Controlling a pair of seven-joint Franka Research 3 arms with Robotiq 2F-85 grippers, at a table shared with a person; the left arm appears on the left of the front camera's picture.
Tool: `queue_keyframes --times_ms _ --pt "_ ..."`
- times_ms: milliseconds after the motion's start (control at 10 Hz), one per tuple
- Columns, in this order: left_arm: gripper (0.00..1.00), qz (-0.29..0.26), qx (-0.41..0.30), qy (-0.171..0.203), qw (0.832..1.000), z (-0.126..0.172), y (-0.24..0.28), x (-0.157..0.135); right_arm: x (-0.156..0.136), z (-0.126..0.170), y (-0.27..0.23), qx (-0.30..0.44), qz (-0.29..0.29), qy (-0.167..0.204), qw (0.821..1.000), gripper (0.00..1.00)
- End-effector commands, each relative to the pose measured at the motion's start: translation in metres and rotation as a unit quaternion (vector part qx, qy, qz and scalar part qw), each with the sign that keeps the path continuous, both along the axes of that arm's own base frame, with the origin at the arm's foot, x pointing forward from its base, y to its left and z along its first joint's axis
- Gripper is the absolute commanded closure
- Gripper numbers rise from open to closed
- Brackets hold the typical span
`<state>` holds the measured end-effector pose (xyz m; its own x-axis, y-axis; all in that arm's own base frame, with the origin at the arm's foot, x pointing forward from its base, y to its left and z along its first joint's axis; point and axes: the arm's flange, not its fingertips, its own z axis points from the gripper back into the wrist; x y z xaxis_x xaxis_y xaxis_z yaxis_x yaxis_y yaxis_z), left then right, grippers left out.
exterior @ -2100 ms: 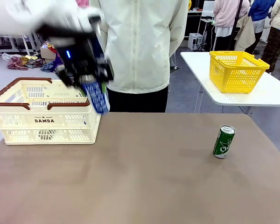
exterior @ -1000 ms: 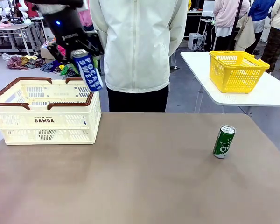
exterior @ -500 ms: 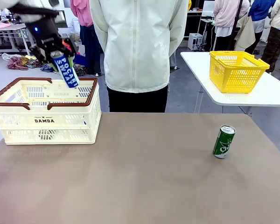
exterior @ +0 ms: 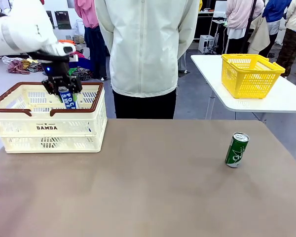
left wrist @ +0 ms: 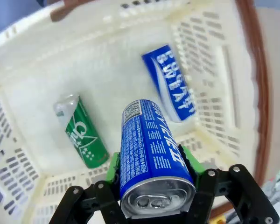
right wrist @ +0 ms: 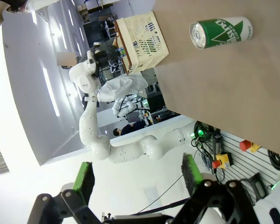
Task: Place the drinks into the Shopping basket.
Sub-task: Pick up one drink and place it into the Shopping basket.
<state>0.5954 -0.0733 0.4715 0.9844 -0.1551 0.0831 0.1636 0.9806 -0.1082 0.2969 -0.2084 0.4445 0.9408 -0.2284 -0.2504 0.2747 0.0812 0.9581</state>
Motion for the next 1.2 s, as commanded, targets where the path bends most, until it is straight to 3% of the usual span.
queue_keyframes --times_ms 0,400,500,600,700,1100 --pt "1.0 -0.022 0.033 0.003 0.999 -0.014 0.007 -0.005 -0.003 0.004 -0.001 0.0 0.004 0.009 1.0 0.0" --pt "1.0 0.0 0.037 -0.019 0.999 -0.025 0.007 -0.013 -0.003 0.004 -0.001 0.0 0.004 0.009 1.0 0.0" --pt "0.74 0.005 0.032 -0.021 0.999 -0.023 0.006 -0.013 -0.003 0.004 -0.001 0.0 0.004 0.009 1.0 0.0" --pt "0.18 0.006 0.036 -0.019 0.999 -0.023 0.004 -0.014 -0.003 0.004 -0.001 0.0 0.004 0.009 1.0 0.0" --pt "0.0 0.001 0.036 -0.015 0.999 -0.022 0.002 -0.015 -0.003 0.004 -0.001 0.0 0.004 0.009 1.0 0.0" --pt "0.0 -0.002 0.037 -0.041 0.998 -0.006 -0.002 -0.02 -0.003 0.004 -0.001 0.0 0.004 0.009 1.0 0.0"
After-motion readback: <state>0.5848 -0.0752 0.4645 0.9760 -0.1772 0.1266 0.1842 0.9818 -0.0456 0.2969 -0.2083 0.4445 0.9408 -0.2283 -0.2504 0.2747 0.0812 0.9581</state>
